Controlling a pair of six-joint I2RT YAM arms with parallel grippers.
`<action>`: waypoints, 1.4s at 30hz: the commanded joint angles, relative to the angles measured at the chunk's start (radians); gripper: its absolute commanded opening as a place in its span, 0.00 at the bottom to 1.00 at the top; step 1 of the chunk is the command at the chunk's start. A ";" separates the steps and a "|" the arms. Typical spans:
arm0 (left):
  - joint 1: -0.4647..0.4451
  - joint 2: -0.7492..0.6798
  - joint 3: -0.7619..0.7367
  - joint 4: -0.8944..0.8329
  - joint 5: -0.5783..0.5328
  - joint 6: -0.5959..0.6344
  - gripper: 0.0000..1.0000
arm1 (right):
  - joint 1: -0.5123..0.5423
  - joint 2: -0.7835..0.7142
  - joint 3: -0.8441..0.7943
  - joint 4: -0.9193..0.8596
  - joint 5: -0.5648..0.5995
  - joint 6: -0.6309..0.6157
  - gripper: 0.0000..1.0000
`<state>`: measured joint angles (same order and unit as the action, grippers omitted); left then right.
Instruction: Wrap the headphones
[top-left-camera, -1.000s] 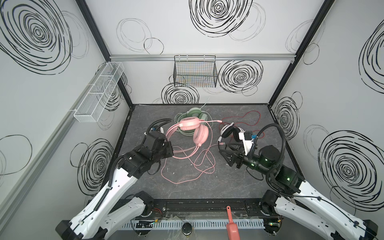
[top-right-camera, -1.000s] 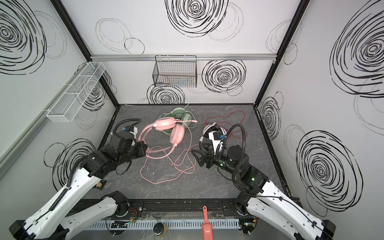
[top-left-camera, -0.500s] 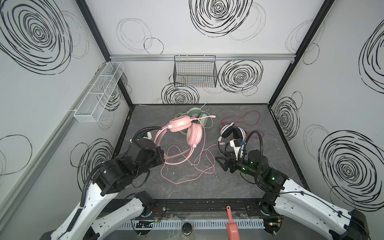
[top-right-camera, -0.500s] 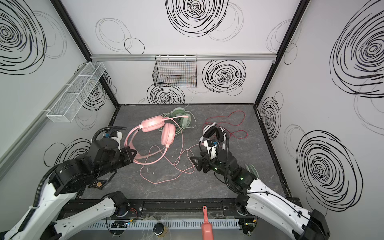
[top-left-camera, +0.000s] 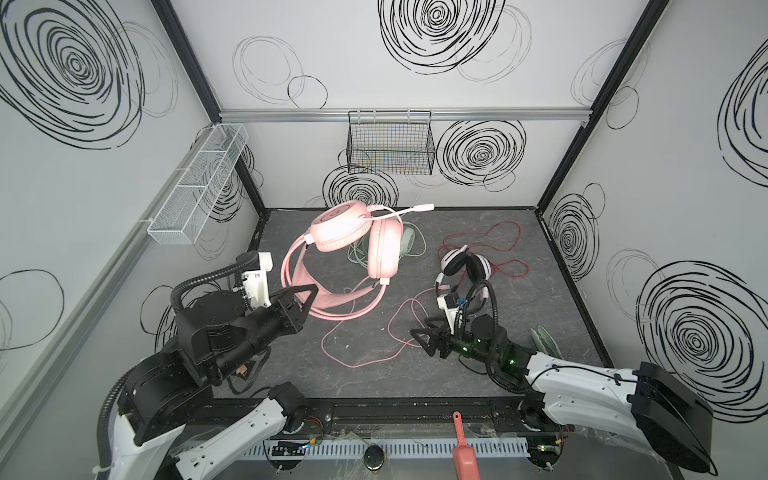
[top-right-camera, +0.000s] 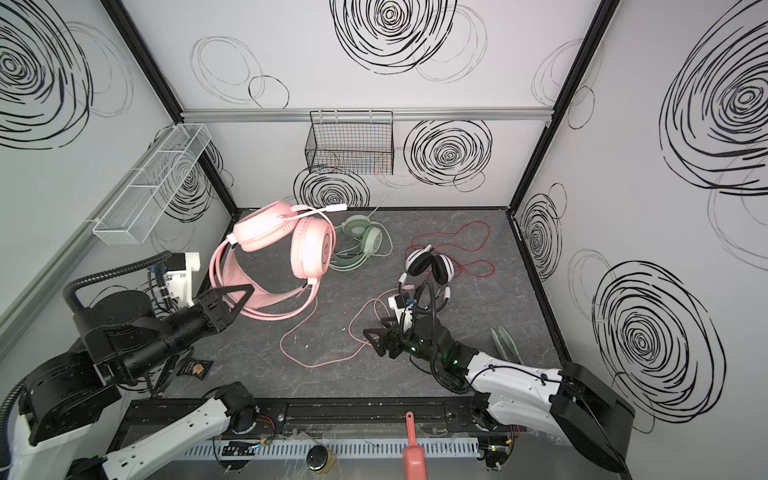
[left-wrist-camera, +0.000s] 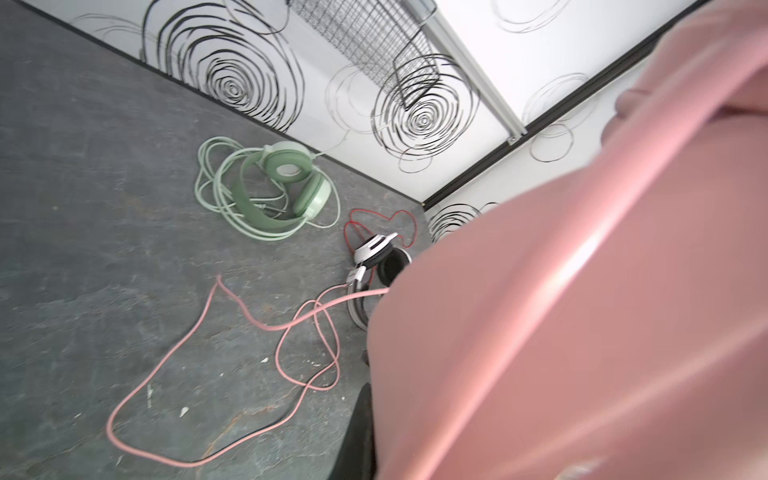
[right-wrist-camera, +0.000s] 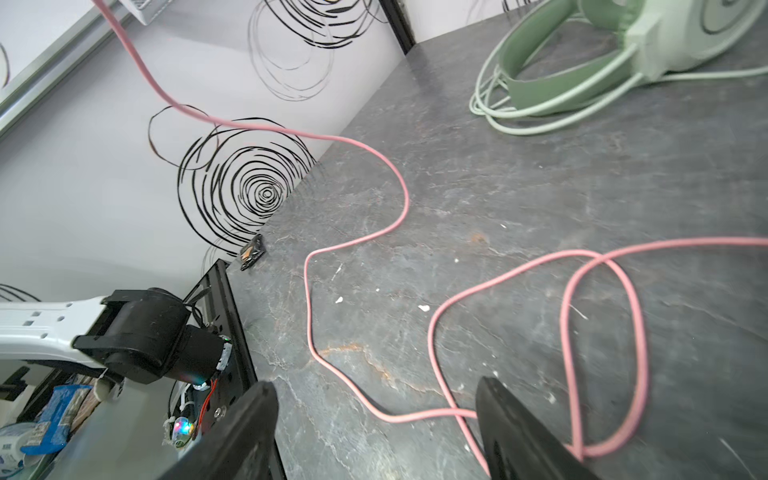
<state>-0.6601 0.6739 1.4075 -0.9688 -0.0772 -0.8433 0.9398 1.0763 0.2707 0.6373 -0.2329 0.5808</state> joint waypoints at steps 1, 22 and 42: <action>-0.005 0.024 0.061 0.147 0.039 0.032 0.00 | 0.030 0.038 0.061 0.169 0.063 -0.026 0.81; -0.009 0.016 0.048 0.212 0.129 -0.004 0.00 | 0.120 0.192 0.030 0.588 0.100 -0.684 0.84; -0.010 0.036 0.092 0.196 0.125 -0.010 0.00 | 0.129 0.429 0.115 0.632 0.161 -0.768 0.34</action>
<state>-0.6659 0.7147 1.4460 -0.9112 0.0479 -0.8249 1.0626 1.5028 0.3679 1.2293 -0.0631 -0.1890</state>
